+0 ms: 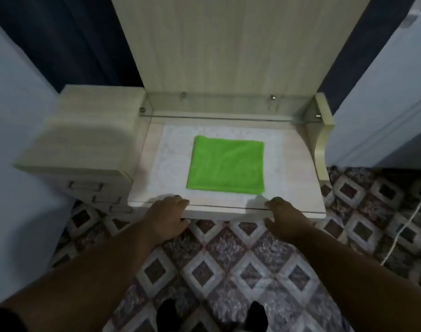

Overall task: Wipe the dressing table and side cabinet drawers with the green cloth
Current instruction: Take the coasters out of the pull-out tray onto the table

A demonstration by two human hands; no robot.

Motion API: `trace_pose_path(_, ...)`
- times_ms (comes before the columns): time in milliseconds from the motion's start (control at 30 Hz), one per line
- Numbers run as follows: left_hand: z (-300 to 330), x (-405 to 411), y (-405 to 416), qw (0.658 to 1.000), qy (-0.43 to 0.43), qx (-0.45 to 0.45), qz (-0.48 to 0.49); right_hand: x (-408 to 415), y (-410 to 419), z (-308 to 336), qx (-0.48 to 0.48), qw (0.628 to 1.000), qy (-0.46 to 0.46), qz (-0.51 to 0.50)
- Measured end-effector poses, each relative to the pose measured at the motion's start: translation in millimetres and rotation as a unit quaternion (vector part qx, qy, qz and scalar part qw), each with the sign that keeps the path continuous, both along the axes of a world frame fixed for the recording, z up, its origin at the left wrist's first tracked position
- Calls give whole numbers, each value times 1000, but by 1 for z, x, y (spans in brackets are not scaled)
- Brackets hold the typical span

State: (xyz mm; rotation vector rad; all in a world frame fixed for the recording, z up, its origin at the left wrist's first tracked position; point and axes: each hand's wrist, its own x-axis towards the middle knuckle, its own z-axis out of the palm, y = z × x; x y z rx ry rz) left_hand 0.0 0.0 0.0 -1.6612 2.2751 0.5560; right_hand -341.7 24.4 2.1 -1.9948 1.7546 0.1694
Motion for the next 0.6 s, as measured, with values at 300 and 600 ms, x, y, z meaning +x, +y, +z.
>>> trace_pose_path(300, -38, -1, 33, 998, -32, -50, 7, 4, 33, -26, 9, 998, 62, 33)
trace_pose_path(600, -16, -9, 31, 999, -29, -37, -7, 13, 39, -26, 11, 999, 47, 6)
